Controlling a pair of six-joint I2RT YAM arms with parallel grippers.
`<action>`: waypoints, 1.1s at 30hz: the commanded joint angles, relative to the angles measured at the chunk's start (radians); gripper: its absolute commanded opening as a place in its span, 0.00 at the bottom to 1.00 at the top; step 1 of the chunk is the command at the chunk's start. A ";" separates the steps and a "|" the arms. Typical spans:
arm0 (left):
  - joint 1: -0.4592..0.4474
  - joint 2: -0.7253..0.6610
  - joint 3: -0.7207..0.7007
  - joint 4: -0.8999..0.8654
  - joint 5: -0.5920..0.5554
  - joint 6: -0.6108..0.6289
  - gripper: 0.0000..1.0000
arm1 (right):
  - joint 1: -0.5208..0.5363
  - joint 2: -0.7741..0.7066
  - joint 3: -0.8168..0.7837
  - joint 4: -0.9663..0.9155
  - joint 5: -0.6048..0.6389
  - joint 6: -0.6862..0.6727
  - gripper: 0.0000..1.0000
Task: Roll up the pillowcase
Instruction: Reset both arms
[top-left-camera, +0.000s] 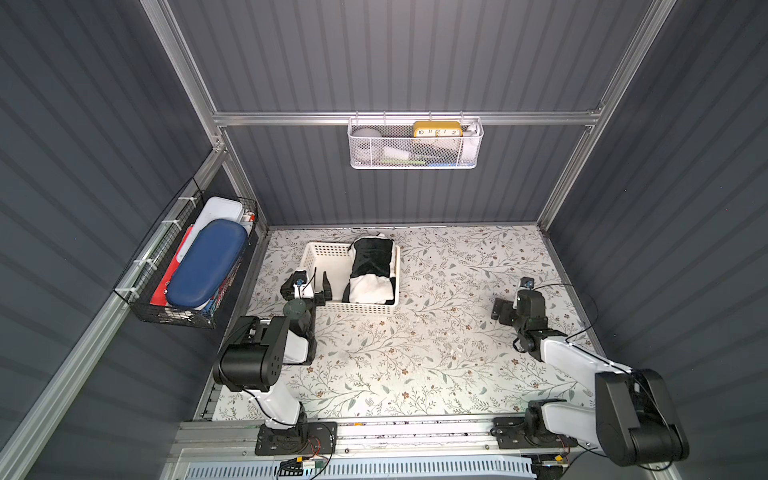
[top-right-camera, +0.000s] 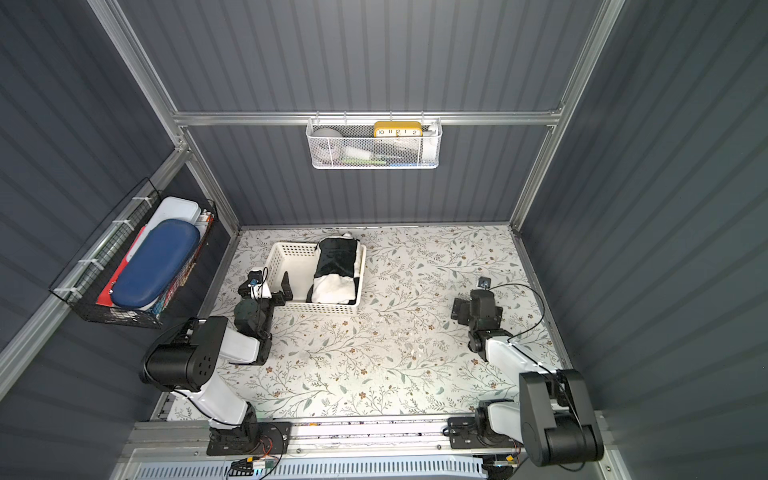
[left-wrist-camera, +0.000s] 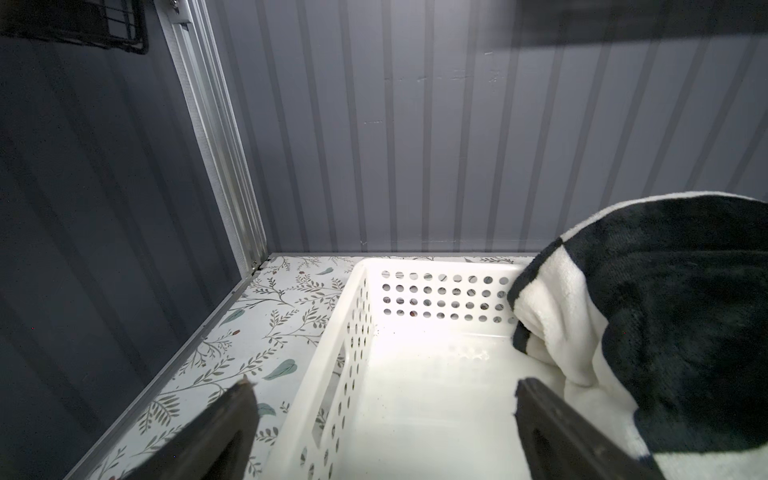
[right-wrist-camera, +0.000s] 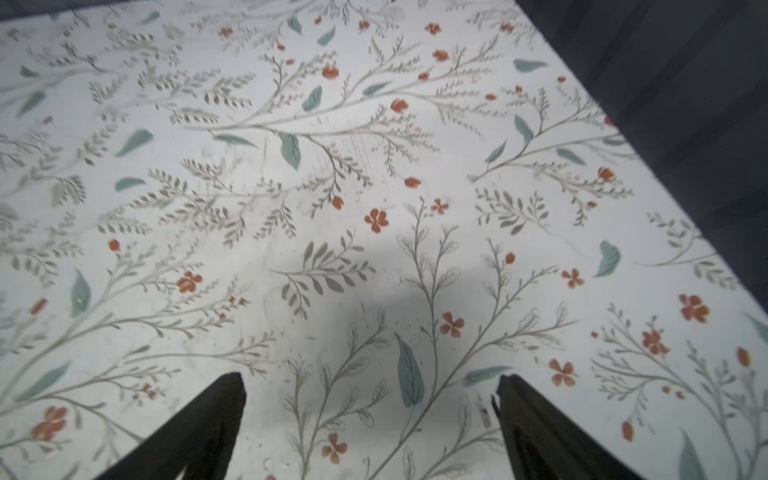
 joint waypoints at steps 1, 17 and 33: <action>0.004 -0.006 0.015 0.028 0.013 -0.015 0.99 | -0.031 0.034 -0.004 0.338 -0.113 -0.007 0.99; 0.004 -0.007 0.016 0.026 0.015 -0.015 0.99 | -0.157 0.059 -0.058 0.490 -0.265 0.018 0.99; 0.004 -0.005 0.018 0.024 0.015 -0.015 0.99 | -0.087 0.285 0.002 0.630 -0.272 -0.075 0.99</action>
